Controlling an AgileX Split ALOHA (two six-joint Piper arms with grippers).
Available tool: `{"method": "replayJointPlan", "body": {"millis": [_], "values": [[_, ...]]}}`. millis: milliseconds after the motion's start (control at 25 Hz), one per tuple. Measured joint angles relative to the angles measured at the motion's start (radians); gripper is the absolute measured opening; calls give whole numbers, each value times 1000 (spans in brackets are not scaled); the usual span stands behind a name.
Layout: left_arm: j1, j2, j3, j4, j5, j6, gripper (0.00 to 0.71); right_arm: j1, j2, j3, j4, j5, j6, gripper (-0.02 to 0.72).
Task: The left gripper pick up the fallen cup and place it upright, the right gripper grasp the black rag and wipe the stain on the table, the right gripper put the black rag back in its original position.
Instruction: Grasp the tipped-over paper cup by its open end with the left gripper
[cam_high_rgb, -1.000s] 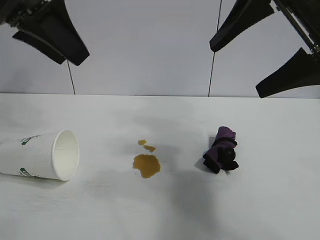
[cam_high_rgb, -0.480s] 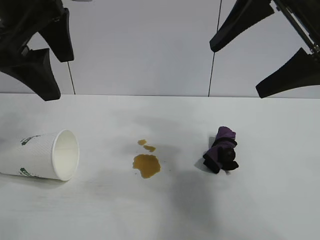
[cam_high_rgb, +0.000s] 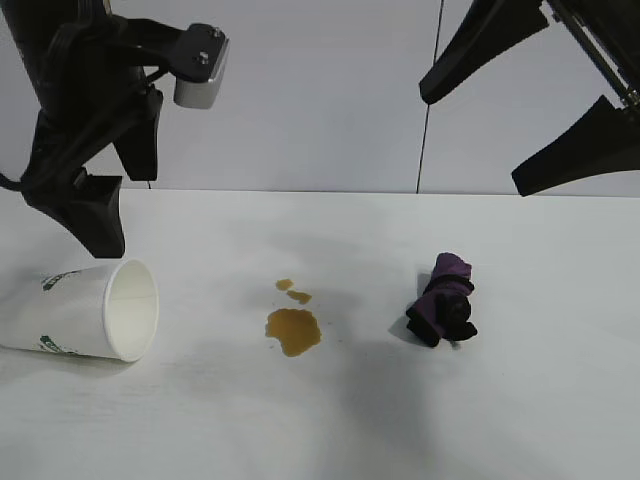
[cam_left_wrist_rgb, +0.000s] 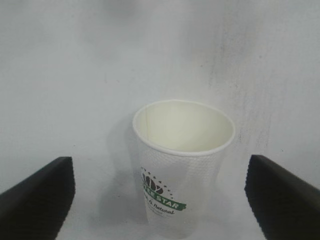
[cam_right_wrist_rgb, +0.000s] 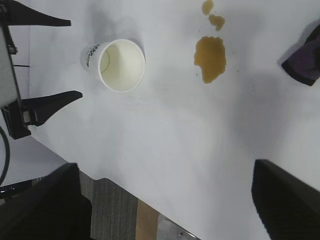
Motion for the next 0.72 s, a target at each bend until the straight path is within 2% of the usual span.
{"method": "replayJointPlan", "body": {"millis": [240, 520, 720], "values": [[0, 44, 6, 65, -21, -1, 662, 0, 0, 0, 0, 0, 0, 643], [0, 44, 91, 123, -48, 20, 662, 0, 0, 0, 0, 0, 0, 643], [0, 45, 102, 134, -62, 22, 662, 0, 0, 0, 0, 0, 0, 643]]}}
